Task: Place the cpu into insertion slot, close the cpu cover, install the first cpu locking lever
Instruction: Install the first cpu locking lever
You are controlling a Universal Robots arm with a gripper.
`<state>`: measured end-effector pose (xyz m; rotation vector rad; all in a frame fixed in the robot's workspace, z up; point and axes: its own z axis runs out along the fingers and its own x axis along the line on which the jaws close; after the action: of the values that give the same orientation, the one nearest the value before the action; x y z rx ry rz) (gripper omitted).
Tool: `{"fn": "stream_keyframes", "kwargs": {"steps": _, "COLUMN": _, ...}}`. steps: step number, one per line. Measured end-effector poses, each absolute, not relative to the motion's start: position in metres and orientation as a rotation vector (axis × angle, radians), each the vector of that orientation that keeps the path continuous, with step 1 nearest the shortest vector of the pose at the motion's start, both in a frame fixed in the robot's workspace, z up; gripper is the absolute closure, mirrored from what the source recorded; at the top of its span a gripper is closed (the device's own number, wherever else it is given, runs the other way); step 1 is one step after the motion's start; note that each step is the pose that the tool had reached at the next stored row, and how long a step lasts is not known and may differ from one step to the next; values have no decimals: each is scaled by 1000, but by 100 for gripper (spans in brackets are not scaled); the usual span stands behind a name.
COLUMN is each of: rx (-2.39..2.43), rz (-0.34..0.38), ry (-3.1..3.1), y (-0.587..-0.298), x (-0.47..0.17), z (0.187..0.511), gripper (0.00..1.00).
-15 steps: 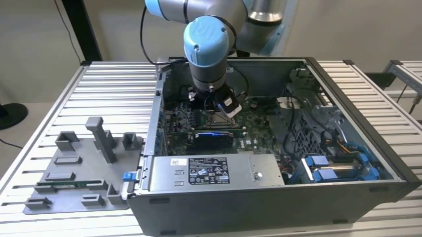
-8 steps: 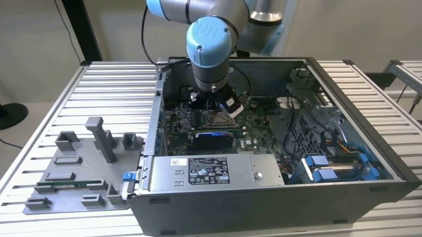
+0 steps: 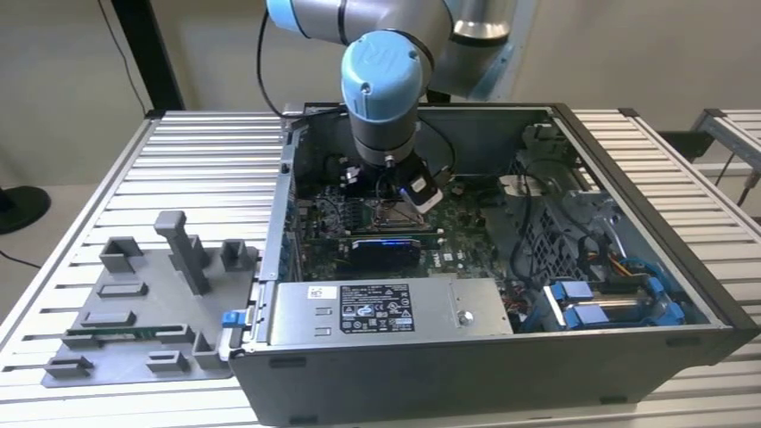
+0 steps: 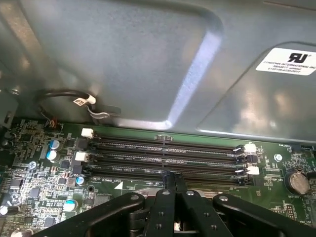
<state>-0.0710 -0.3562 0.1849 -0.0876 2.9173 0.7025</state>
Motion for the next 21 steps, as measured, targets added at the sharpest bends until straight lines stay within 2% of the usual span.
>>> {"fn": "stream_keyframes", "kwargs": {"steps": 21, "rx": -87, "rz": 711, "ry": 2915, "y": -357, "x": -61, "z": 183, "gripper": 100}}
